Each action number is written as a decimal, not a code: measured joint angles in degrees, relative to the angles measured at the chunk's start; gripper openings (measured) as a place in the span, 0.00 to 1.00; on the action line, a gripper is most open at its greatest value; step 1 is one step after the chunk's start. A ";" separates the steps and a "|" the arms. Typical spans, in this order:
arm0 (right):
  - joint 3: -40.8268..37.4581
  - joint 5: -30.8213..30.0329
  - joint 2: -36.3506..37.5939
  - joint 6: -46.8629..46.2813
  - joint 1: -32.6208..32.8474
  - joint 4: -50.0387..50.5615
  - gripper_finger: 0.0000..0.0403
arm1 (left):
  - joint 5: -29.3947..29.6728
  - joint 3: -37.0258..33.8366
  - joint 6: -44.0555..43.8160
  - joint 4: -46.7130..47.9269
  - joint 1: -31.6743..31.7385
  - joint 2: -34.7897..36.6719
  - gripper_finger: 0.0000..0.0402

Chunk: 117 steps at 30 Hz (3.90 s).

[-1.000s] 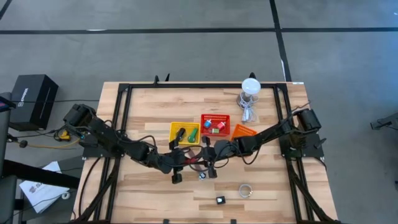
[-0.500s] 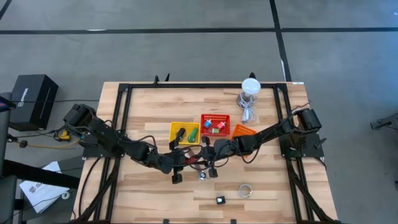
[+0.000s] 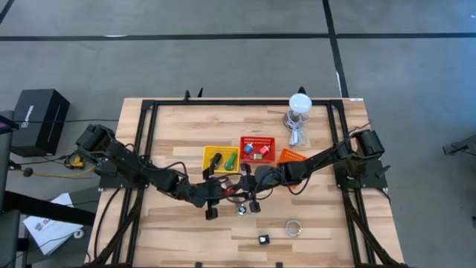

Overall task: Pick & Place Office items
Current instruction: Put the red digital clock into the orange bin

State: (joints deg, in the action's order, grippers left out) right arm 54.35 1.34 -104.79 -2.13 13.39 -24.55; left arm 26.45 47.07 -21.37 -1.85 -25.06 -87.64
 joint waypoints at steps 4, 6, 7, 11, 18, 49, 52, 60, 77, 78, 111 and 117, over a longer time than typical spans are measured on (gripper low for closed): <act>0.54 0.13 0.01 -0.01 -0.02 1.71 0.20 | -0.04 0.00 0.02 0.07 0.00 0.00 0.14; 0.27 0.32 -0.02 -0.03 -0.01 3.28 0.22 | -0.02 -0.02 -0.02 0.48 -0.06 0.02 0.14; 0.14 0.71 -0.20 -0.04 0.06 4.10 0.23 | 0.27 -0.04 0.00 0.56 -0.09 0.02 0.14; 0.23 1.03 -0.13 -0.02 0.26 3.94 0.29 | 0.62 -0.04 -0.09 0.42 0.02 0.07 0.14; 0.24 0.32 -0.15 -0.02 0.04 3.18 0.36 | 0.07 -0.04 -0.09 0.08 -0.02 0.07 0.14; 0.53 -3.28 2.29 -2.03 -1.08 4.49 0.48 | 0.33 -0.04 0.11 -1.16 -0.02 0.04 0.14; 0.53 -3.23 2.29 -2.27 -1.03 4.25 0.50 | 0.39 -0.04 0.11 -1.14 -0.02 0.04 0.14; 0.50 -3.10 2.29 -2.38 -1.03 4.23 0.41 | 0.51 -0.04 0.11 -0.95 -0.02 0.04 0.14; 0.46 -2.84 2.27 -2.25 -0.98 4.25 0.16 | 0.31 -0.04 0.04 -0.72 -0.02 0.04 0.14; 0.46 -2.84 2.27 -2.29 -0.98 4.29 0.16 | 0.31 -0.04 0.02 -0.74 0.05 0.04 0.15; 0.44 -16.83 26.42 -31.62 0.52 76.09 0.17 | 3.57 -0.02 -0.09 -1.18 0.39 0.04 0.53; 0.44 -16.87 24.72 -36.88 0.52 80.27 0.17 | 3.55 0.00 -0.09 -1.20 0.39 0.04 0.54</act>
State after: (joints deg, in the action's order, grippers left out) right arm 54.78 -15.53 -80.07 -39.01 13.91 55.72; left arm 30.00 47.07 -21.45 -3.05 -24.67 -87.59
